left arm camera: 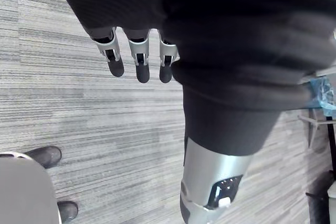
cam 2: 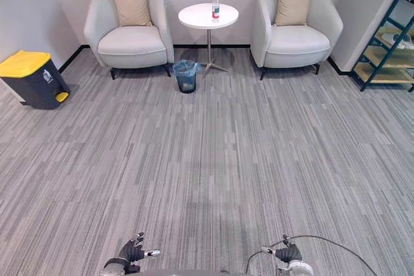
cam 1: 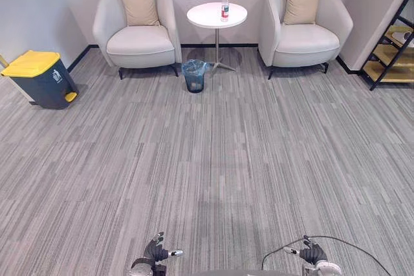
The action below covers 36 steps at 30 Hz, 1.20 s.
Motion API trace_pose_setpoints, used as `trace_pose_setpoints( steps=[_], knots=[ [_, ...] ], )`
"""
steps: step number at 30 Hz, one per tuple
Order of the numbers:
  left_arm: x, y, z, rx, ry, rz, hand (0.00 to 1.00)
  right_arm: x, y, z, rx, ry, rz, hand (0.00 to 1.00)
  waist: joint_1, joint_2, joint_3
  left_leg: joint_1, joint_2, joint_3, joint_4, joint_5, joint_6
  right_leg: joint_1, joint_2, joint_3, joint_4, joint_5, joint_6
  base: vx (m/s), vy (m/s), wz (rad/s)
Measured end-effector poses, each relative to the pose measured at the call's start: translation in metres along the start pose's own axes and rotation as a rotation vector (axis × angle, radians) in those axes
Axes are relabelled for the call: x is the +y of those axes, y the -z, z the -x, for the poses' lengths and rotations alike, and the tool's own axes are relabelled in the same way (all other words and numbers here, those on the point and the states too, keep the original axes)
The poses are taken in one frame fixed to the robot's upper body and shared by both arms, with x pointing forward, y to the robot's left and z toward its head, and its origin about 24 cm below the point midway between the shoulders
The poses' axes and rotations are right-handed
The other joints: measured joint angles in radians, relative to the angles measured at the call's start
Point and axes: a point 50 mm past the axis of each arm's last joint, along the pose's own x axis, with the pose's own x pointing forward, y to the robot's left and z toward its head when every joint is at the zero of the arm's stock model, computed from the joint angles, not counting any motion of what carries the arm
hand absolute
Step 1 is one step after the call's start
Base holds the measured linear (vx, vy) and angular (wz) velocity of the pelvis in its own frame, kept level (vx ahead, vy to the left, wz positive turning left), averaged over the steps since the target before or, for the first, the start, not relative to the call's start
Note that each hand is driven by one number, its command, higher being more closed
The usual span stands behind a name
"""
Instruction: Gather rubbish on tea table into small bin, then transfer packed bag to large trash can.
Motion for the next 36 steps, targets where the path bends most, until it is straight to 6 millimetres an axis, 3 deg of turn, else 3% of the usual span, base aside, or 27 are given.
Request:
trace_pose_setpoints(
  steps=[3, 6, 8, 10, 11, 12, 14, 15, 16, 17, 18, 19, 21, 23, 24, 26, 28, 29, 31, 34, 35, 36],
  knots=[
    [0.0, -0.004, -0.001, -0.017, -0.001, 0.001, 0.0, -0.004, -0.012, -0.004, -0.031, 0.007, 0.012, 0.0, 0.0, 0.014, 0.008, -0.036, 0.01, 0.025, 0.052, -0.039, 0.007, -0.042, 0.002, 0.016, 0.06, -0.03, 0.008, 0.07, 0.006, -0.27],
    [0.002, -0.011, -0.001, -0.044, -0.005, -0.001, 0.0, -0.002, -0.018, -0.005, -0.045, 0.003, 0.013, 0.0, 0.001, 0.009, 0.021, -0.04, 0.007, 0.034, 0.102, -0.079, 0.01, -0.135, -0.016, 0.02, 0.288, -0.151, 0.039, 0.1, 0.041, -0.05],
    [0.004, -0.018, -0.002, -0.07, -0.008, -0.009, 0.0, 0.002, -0.023, -0.006, -0.064, -0.011, 0.022, 0.0, -0.001, 0.0, 0.032, -0.026, -0.009, 0.034, 0.119, -0.081, 0.008, -0.24, -0.057, -0.019, 0.56, -0.204, 0.09, 0.11, 0.06, 0.2],
    [0.008, -0.026, -0.005, -0.093, -0.017, -0.007, 0.0, 0.006, -0.028, -0.007, -0.078, -0.02, 0.022, 0.0, -0.003, -0.005, 0.056, 0.009, -0.016, 0.02, 0.116, -0.092, 0.026, -0.318, -0.088, -0.05, 0.761, -0.219, 0.091, 0.11, 0.025, 0.24],
    [0.011, -0.029, -0.005, -0.1, -0.024, -0.008, 0.0, 0.006, -0.03, -0.007, -0.09, -0.021, 0.022, 0.0, -0.003, -0.004, 0.066, 0.038, -0.016, 0.01, 0.108, -0.121, 0.048, -0.361, -0.113, -0.079, 0.855, -0.258, 0.091, 0.13, -0.015, 0.21],
    [0.015, -0.029, -0.005, -0.099, -0.038, -0.013, 0.0, 0.008, -0.034, -0.007, -0.105, -0.027, 0.027, 0.0, -0.002, -0.002, 0.074, 0.057, -0.022, 0.003, 0.103, -0.129, 0.043, -0.399, -0.14, -0.088, 0.869, -0.279, 0.094, 0.19, -0.047, 0.27],
    [0.015, -0.031, -0.006, -0.105, -0.046, -0.01, 0.0, 0.007, -0.038, -0.007, -0.118, -0.024, 0.026, 0.0, -0.015, -0.011, 0.074, 0.078, -0.01, -0.02, 0.087, -0.132, 0.036, -0.429, -0.16, -0.12, 0.813, -0.281, 0.092, 0.21, -0.1, 0.39],
    [0.015, -0.033, -0.006, -0.112, -0.047, -0.008, 0.0, 0.007, -0.045, -0.009, -0.134, -0.029, 0.038, 0.0, -0.032, 0.015, 0.088, 0.089, 0.019, -0.039, 0.079, -0.138, 0.025, -0.461, -0.155, -0.138, 0.718, -0.271, 0.08, 0.28, -0.171, 0.41],
    [0.014, -0.034, -0.006, -0.115, -0.046, -0.006, 0.0, 0.007, -0.048, -0.01, -0.142, -0.03, 0.046, 0.0, -0.034, 0.01, 0.087, 0.094, 0.034, -0.04, 0.077, -0.14, 0.018, -0.476, -0.151, -0.139, 0.669, -0.253, 0.071, 0.37, -0.229, 0.34],
    [0.014, -0.036, -0.007, -0.12, -0.044, -0.006, 0.0, 0.006, -0.051, -0.01, -0.149, -0.03, 0.056, 0.0, -0.034, 0.007, 0.086, 0.102, 0.044, -0.041, 0.075, -0.147, -0.014, -0.488, -0.142, -0.132, 0.542, -0.17, 0.066, 0.34, -0.208, 0.18],
    [0.014, -0.036, -0.007, -0.119, -0.043, -0.008, 0.0, 0.004, -0.051, -0.01, -0.15, -0.027, 0.058, 0.0, -0.032, -0.002, 0.085, 0.118, 0.048, -0.049, 0.072, -0.161, -0.043, -0.484, -0.146, -0.126, 0.493, -0.01, 0.016, 0.31, -0.184, 0.11],
    [0.01, -0.036, -0.008, -0.116, -0.035, -0.001, 0.0, 0.001, -0.052, -0.01, -0.149, -0.018, 0.063, 0.0, -0.032, 0.015, 0.088, 0.128, 0.069, -0.054, 0.073, -0.168, -0.055, -0.486, -0.136, -0.134, 0.521, -0.027, -0.009, 0.4, -0.251, 0.07],
    [0.008, -0.036, -0.008, -0.114, -0.03, 0.003, 0.0, 0.002, -0.053, -0.01, -0.153, -0.021, 0.061, 0.0, -0.035, 0.022, 0.086, 0.116, 0.097, -0.062, 0.132, -0.149, -0.091, -0.486, -0.124, -0.15, 0.559, -0.087, -0.042, 0.46, -0.3, 0.05],
    [0.004, -0.043, -0.01, -0.131, -0.022, 0.011, 0.0, 0.001, -0.051, -0.01, -0.147, -0.019, 0.063, 0.0, -0.036, 0.03, 0.086, -0.002, 0.138, -0.087, 0.407, -0.108, -0.144, -0.42, -0.106, -0.175, 0.512, -0.117, -0.061, 0.37, -0.265, 0.25],
    [0.002, -0.043, -0.01, -0.131, -0.018, 0.017, 0.0, 0.002, -0.051, -0.01, -0.147, -0.021, 0.065, 0.0, -0.039, 0.04, 0.092, -0.088, 0.185, -0.11, 0.635, -0.058, -0.148, -0.333, -0.083, -0.191, 0.441, -0.118, -0.066, 0.41, -0.258, 0.28],
    [0.0, -0.041, -0.009, -0.127, -0.016, 0.031, 0.0, 0.002, -0.041, -0.008, -0.123, -0.023, 0.048, 0.0, -0.029, 0.041, 0.105, -0.189, 0.273, -0.071, 0.959, -0.07, -0.124, -0.155, -0.04, -0.207, 0.312, -0.109, -0.081, 0.44, -0.236, 0.13],
    [0.001, -0.037, -0.008, -0.119, -0.018, 0.036, 0.0, 0.001, -0.041, -0.008, -0.125, -0.02, 0.041, 0.0, -0.025, 0.029, 0.112, -0.254, 0.309, -0.025, 1.049, -0.09, -0.091, -0.071, -0.029, -0.199, 0.247, -0.112, -0.087, 0.33, -0.148, -0.09],
    [0.0, -0.035, -0.007, -0.113, -0.018, 0.041, 0.0, 0.002, -0.045, -0.009, -0.136, -0.018, 0.035, 0.0, -0.02, 0.034, 0.113, -0.311, 0.307, 0.002, 1.041, -0.105, -0.074, -0.026, -0.027, -0.181, 0.212, -0.12, -0.097, 0.37, -0.083, -0.36],
    [0.0, -0.035, -0.007, -0.112, -0.028, 0.075, 0.0, 0.0, -0.046, -0.01, -0.136, -0.001, 0.014, 0.0, -0.001, 0.041, 0.117, -0.379, 0.281, 0.035, 0.925, -0.116, -0.063, 0.002, -0.037, -0.155, 0.189, -0.111, -0.084, 0.33, 0.025, -0.49],
    [-0.002, -0.04, -0.008, -0.131, -0.027, 0.096, 0.0, 0.004, -0.048, -0.01, -0.139, -0.007, 0.003, 0.0, 0.027, 0.021, 0.134, -0.444, 0.166, 0.04, 0.61, -0.104, -0.07, 0.069, -0.09, -0.128, 0.141, -0.126, -0.06, 0.36, 0.13, -0.3],
    [-0.003, -0.041, -0.008, -0.135, -0.025, 0.1, 0.0, 0.003, -0.049, -0.01, -0.144, -0.005, 0.001, 0.0, 0.027, 0.021, 0.133, -0.447, 0.122, 0.013, 0.454, -0.074, -0.091, 0.08, -0.1, -0.125, 0.128, -0.14, -0.037, 0.34, 0.182, -0.15],
    [-0.006, -0.04, -0.008, -0.132, -0.019, 0.106, 0.0, 0.001, -0.05, -0.011, -0.146, 0.0, 0.01, 0.0, 0.031, 0.048, 0.123, -0.442, 0.101, -0.027, 0.273, -0.016, -0.088, 0.087, -0.089, -0.111, 0.115, -0.168, -0.016, 0.44, 0.278, -0.39]
  ],
)
